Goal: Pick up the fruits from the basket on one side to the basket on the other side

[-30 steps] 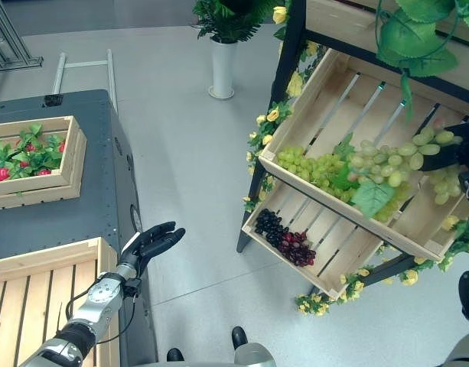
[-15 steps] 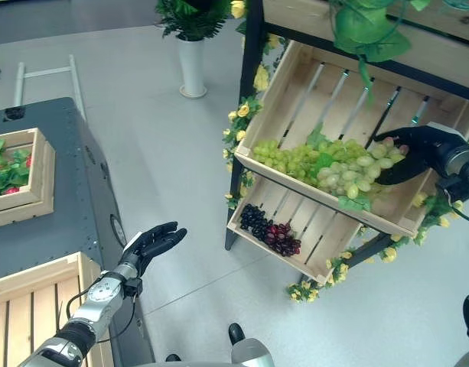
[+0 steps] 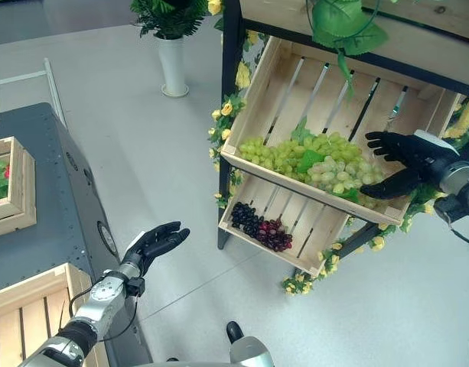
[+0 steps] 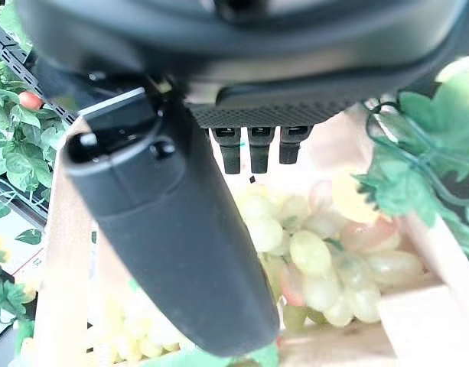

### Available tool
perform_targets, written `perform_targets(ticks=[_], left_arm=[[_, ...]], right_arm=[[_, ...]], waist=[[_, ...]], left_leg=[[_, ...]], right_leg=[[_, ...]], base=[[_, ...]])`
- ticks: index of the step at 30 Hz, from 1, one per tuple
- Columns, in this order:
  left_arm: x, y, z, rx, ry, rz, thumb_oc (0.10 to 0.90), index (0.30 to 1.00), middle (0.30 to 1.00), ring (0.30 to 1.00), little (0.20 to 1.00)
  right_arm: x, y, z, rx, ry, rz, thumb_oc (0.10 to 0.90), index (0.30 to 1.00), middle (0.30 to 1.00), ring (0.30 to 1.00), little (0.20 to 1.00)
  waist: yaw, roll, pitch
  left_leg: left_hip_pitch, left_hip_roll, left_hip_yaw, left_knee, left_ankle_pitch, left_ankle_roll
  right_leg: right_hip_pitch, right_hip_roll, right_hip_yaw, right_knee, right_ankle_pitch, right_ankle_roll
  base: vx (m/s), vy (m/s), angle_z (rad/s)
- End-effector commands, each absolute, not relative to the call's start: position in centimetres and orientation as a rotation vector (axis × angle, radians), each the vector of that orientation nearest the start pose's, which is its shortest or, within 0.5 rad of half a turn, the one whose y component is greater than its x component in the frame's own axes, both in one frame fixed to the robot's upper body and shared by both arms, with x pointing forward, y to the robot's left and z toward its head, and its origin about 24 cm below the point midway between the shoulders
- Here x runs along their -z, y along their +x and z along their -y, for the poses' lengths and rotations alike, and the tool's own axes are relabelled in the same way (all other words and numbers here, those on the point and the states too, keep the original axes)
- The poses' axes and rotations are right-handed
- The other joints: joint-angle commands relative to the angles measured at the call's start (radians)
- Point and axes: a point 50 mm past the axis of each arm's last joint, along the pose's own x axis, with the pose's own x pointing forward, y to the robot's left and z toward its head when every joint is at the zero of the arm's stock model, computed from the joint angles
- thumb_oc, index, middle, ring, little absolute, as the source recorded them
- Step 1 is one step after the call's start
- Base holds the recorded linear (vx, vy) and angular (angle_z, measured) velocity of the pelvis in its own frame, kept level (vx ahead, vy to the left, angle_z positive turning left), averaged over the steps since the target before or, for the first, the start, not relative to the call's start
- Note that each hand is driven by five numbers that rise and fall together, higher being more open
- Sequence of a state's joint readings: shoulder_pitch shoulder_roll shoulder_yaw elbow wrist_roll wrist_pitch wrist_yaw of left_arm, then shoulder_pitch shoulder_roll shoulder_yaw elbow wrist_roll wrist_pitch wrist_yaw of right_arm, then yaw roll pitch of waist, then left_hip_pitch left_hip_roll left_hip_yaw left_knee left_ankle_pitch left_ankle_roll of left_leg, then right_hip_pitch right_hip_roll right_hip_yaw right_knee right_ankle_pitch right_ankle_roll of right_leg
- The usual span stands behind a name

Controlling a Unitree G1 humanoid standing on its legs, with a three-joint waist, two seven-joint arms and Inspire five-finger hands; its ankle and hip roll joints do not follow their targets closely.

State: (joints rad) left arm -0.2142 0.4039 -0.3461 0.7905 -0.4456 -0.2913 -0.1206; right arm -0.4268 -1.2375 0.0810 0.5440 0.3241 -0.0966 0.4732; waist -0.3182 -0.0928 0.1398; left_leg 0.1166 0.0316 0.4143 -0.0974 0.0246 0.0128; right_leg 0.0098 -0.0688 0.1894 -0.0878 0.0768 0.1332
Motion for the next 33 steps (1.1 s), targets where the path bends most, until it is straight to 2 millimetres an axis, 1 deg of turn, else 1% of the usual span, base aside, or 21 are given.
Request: perform_targets(ticks=[1, 2, 7, 9, 11, 13, 17, 22, 26, 27, 28, 29, 33], left_arm=[[1.3, 28.1, -20.0, 0.198, 0.082, -0.14, 0.8, 0.9, 0.9, 0.9, 0.9], [1.3, 28.0, -20.1, 0.188, 0.079, -0.141, 0.8, 0.9, 0.9, 0.9, 0.9], [1.6, 27.8, -20.5, 0.16, 0.078, -0.151, 0.8, 0.9, 0.9, 0.9, 0.9], [1.8, 27.6, -20.9, 0.14, 0.078, -0.157, 0.8, 0.9, 0.9, 0.9, 0.9], [1.8, 27.5, -21.1, 0.134, 0.077, -0.158, 0.8, 0.9, 0.9, 0.9, 0.9], [1.8, 27.3, -21.6, 0.112, 0.076, -0.157, 0.8, 0.9, 0.9, 0.9, 0.9], [2.0, 26.9, -22.3, 0.081, 0.072, -0.158, 0.8, 0.9, 0.9, 0.9, 0.9], [2.0, 26.9, -22.7, 0.064, 0.071, -0.158, 0.8, 0.9, 0.9, 0.9, 0.9], [2.1, 26.8, -22.9, 0.055, 0.065, -0.156, 0.8, 0.9, 0.9, 0.9, 0.9], [2.1, 26.8, -22.9, 0.055, 0.065, -0.156, 0.8, 0.9, 0.9, 0.9, 0.9], [2.1, 26.9, -22.9, 0.049, 0.059, -0.153, 0.8, 0.9, 0.9, 0.9, 0.9], [2.1, 26.8, -23.0, 0.048, 0.058, -0.153, 0.8, 0.9, 0.9, 0.9, 0.9], [2.4, 26.7, -23.0, 0.034, 0.054, -0.17, 0.8, 0.9, 0.9, 0.9, 0.9]], right_arm=[[-28.3, 25.6, 41.4, 0.161, -0.965, 0.009, 0.8, 0.9, 0.9, 0.9, 0.9], [-28.6, 25.5, 41.2, 0.147, -0.995, 0.019, 0.8, 0.9, 0.9, 0.9, 0.9], [-28.8, 25.1, 40.1, 0.118, -1.035, 0.066, 0.8, 0.9, 0.9, 0.9, 0.9], [-28.7, 24.6, 39.5, 0.101, -1.063, 0.092, 0.8, 0.9, 0.9, 0.9, 0.9], [-28.6, 24.5, 39.3, 0.097, -1.077, 0.099, 0.8, 0.9, 0.9, 0.9, 0.9], [-28.4, 23.8, 38.6, 0.1, -1.159, 0.13, 0.8, 0.9, 0.9, 0.9, 0.9], [-28.2, 22.6, 37.6, 0.066, -1.198, 0.166, 0.8, 0.9, 0.9, 0.9, 0.9], [-27.8, 21.0, 36.9, 0.085, -1.257, 0.232, 0.8, 0.9, 0.9, 0.9, 0.9], [-28.7, 20.3, 35.9, 0.088, -1.25, 0.337, 0.8, 0.9, 0.9, 0.9, 0.9], [-28.7, 20.3, 35.9, 0.088, -1.25, 0.337, 0.8, 0.9, 0.9, 0.9, 0.9], [-29.1, 20.0, 35.1, 0.069, -1.216, 0.396, 0.8, 0.9, 0.9, 0.9, 0.9], [-29.1, 19.9, 35.0, 0.064, -1.206, 0.406, 0.8, 0.9, 0.9, 0.9, 0.9], [-29.0, 19.1, 33.0, -0.029, -1.061, 0.546, 0.8, 0.9, 0.9, 0.9, 0.9]], waist=[[-0.01, 0.023, -0.113], [-0.015, 0.023, -0.116], [-0.032, 0.022, -0.117], [-0.042, 0.022, -0.119], [-0.046, 0.022, -0.119], [-0.06, 0.023, -0.119], [-0.079, 0.024, -0.12], [-0.097, 0.028, -0.118], [-0.106, 0.034, -0.122], [-0.106, 0.034, -0.122], [-0.109, 0.038, -0.125], [-0.109, 0.039, -0.125], [-0.11, 0.05, -0.127]], left_leg=[[0.045, -0.012, -0.019, 0.07, -0.191, 0.018], [0.045, -0.011, -0.015, 0.073, -0.192, 0.018], [0.045, -0.011, -0.008, 0.074, -0.194, 0.021], [0.041, -0.01, -0.006, 0.074, -0.193, 0.021], [0.041, -0.011, -0.005, 0.074, -0.193, 0.022], [0.037, -0.011, -0.001, 0.079, -0.196, 0.023], [0.041, -0.01, 0.007, 0.075, -0.194, 0.025], [0.042, -0.01, 0.014, 0.072, -0.197, 0.027], [0.045, -0.01, 0.017, 0.07, -0.199, 0.028], [0.045, -0.01, 0.017, 0.07, -0.199, 0.028], [0.046, -0.011, 0.019, 0.069, -0.202, 0.028], [0.046, -0.011, 0.019, 0.069, -0.202, 0.029], [0.048, -0.012, 0.017, 0.068, -0.206, 0.032]], right_leg=[[-0.043, 0.075, 0.008, 0.047, -0.001, 0.004], [-0.046, 0.075, 0.01, 0.05, -0.001, 0.004], [-0.049, 0.078, 0.017, 0.053, -0.004, 0.005], [-0.053, 0.081, 0.019, 0.054, -0.004, 0.006], [-0.054, 0.081, 0.021, 0.056, -0.005, 0.006], [-0.059, 0.085, 0.028, 0.06, -0.006, 0.007], [-0.063, 0.089, 0.035, 0.063, -0.006, 0.008], [-0.067, 0.095, 0.045, 0.066, -0.007, 0.01], [-0.069, 0.1, 0.052, 0.065, -0.007, 0.01], [-0.069, 0.1, 0.052, 0.065, -0.007, 0.01], [-0.07, 0.101, 0.056, 0.065, -0.008, 0.011], [-0.07, 0.102, 0.056, 0.065, -0.009, 0.011], [-0.069, 0.102, 0.06, 0.066, -0.013, 0.011]], base=[[0.04, 0.013, -0.05], [0.03, 0.008, -0.02], [0.01, 0.003, -0.02], [0.01, -0.002, -0.05], [0.01, 0.001, -0.1], [0.02, 0.007, -0.17], [0.02, 0.009, -0.05], [0.01, 0.003, -0.11], [0.02, 0.002, -0.08], [0.02, 0.006, -0.06], [0.01, 0.005, -0.07], [0.02, 0.008, -0.09], [0.01, 0.003, -0.13]])
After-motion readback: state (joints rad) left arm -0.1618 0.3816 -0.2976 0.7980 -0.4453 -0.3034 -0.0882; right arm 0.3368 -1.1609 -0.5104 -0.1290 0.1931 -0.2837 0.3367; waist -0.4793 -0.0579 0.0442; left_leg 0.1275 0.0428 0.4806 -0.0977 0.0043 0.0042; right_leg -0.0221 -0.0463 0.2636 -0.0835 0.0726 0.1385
